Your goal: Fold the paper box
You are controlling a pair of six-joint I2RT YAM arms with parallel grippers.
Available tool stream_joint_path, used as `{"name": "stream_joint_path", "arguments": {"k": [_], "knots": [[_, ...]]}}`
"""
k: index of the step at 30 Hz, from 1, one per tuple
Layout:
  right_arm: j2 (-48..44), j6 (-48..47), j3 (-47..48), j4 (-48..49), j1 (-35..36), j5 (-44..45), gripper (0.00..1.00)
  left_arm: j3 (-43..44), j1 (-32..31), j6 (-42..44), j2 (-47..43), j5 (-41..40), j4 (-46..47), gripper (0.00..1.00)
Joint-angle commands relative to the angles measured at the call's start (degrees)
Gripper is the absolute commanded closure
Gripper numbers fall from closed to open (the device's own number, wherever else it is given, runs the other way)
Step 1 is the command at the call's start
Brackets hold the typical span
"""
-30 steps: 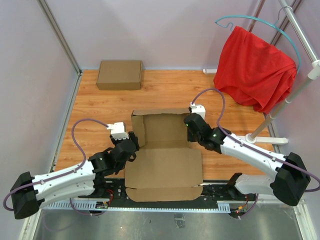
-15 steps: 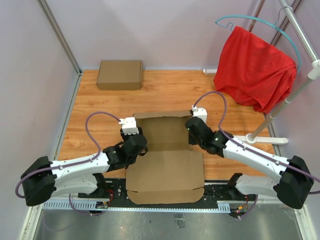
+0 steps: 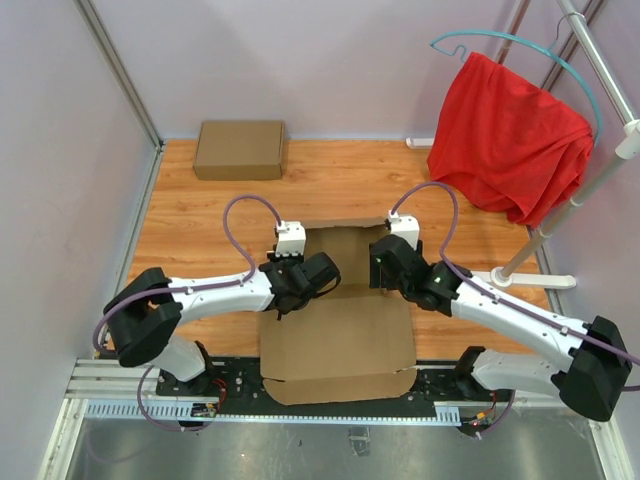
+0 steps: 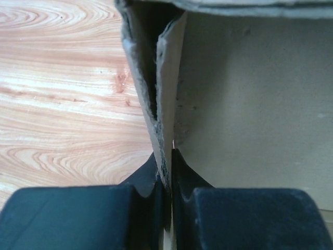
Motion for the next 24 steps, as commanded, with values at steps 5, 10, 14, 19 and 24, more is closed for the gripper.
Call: {"name": "stream_joint_path", "arguments": {"k": [5,10,14,19,24], "knots": [[-3.81,-0.86,4.19,-4.88,1.29,3.09,0.31,2.78,1.97,1.45,-3.43,3.55,-4.90,0.68],[-7.39,-1.95,4.31,-5.94,1.29,3.56,0.30,4.09,2.55,2.43,-4.19,9.07,-4.90,0.46],[-10.54,-3.23,3.49,-5.57,1.16,4.68,0.30,4.16,2.56,2.40,-6.65,12.04,-4.38,0.45],[-10.98,-6.41,4.40,-4.58,1.14,3.23,0.28,5.61,2.56,3.39,-9.59,11.92,-5.50,0.44],[-4.48,-12.45,8.69,-0.60,1.09,-6.75,0.28,7.47,2.56,1.50,-15.55,10.41,-9.38,0.44]]}}
